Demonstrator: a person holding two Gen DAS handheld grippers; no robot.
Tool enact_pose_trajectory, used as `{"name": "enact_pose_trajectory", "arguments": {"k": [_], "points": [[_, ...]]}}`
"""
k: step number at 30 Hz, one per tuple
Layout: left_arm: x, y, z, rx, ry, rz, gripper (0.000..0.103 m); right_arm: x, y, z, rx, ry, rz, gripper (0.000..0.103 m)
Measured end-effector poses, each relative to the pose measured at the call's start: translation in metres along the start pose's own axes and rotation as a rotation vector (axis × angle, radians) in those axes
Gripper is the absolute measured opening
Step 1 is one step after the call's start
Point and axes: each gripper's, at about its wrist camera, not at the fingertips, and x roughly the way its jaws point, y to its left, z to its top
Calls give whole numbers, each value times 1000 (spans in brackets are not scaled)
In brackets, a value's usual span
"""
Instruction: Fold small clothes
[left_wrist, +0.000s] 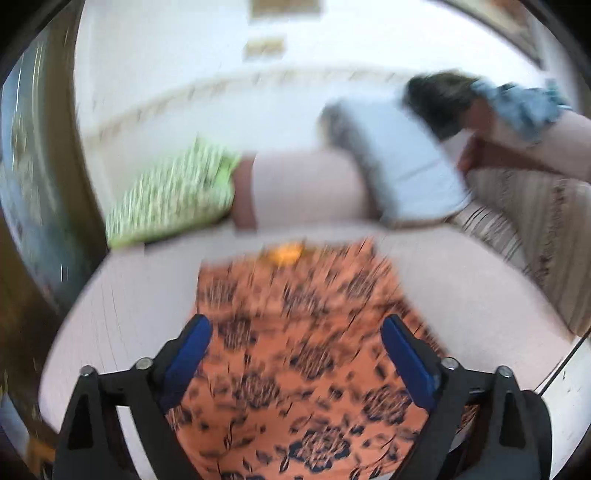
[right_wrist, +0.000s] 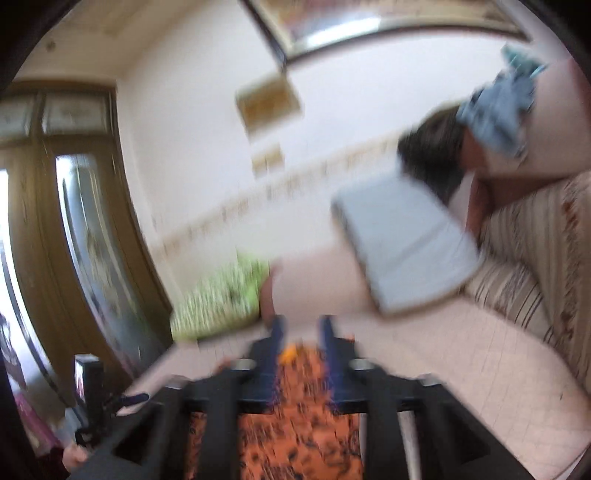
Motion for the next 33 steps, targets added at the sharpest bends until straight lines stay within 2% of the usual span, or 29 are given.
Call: {"name": "enact_pose_trajectory", "arguments": {"k": [1,2,3,5,7,9,14,19,21,24,27,28,30,32,33], "points": [[-16,-8,5,31,-59,-4,99,-13,-1,5,12,-48,-9,103],[-29,-15,7,64,-111,-5,100,-35,-3,8,27,-149,-19,103],[-39,-22,9,97,-153,-5,100,-46,-3,10,29,-196,-20,103],[-55,-40,12,175,-213,-11,101,-60,-6,16,35,-205,-47,103],[-65,-52,15,219,-241,-32,101,-71,-9,20,37,-190,-62,103],[-72,-63,16,243,-253,-72,101,-90,-14,21,44,-220,-95,103],[-66,-66,15,217,-187,-155,101,-129,-25,32,10,-264,-194,103],[-49,-56,11,201,-147,-89,101,-162,-55,31,69,-163,-253,103],[-46,-58,18,217,-156,-46,101,-182,-75,34,110,-171,-314,103],[-44,-67,45,224,-149,-42,101,-234,-109,50,246,-323,-470,103],[-34,-85,75,229,-86,-51,101,-278,-145,75,384,-362,-704,103],[-29,-91,83,231,-52,-56,101,-289,-157,81,415,-377,-749,103],[-18,-103,98,233,9,-80,101,-316,-189,91,545,-435,-801,103],[-17,-103,99,217,8,-81,101,-331,-215,95,681,-429,-797,103],[-20,-99,95,208,-16,-93,101,-335,-218,94,703,-442,-771,103]]}}
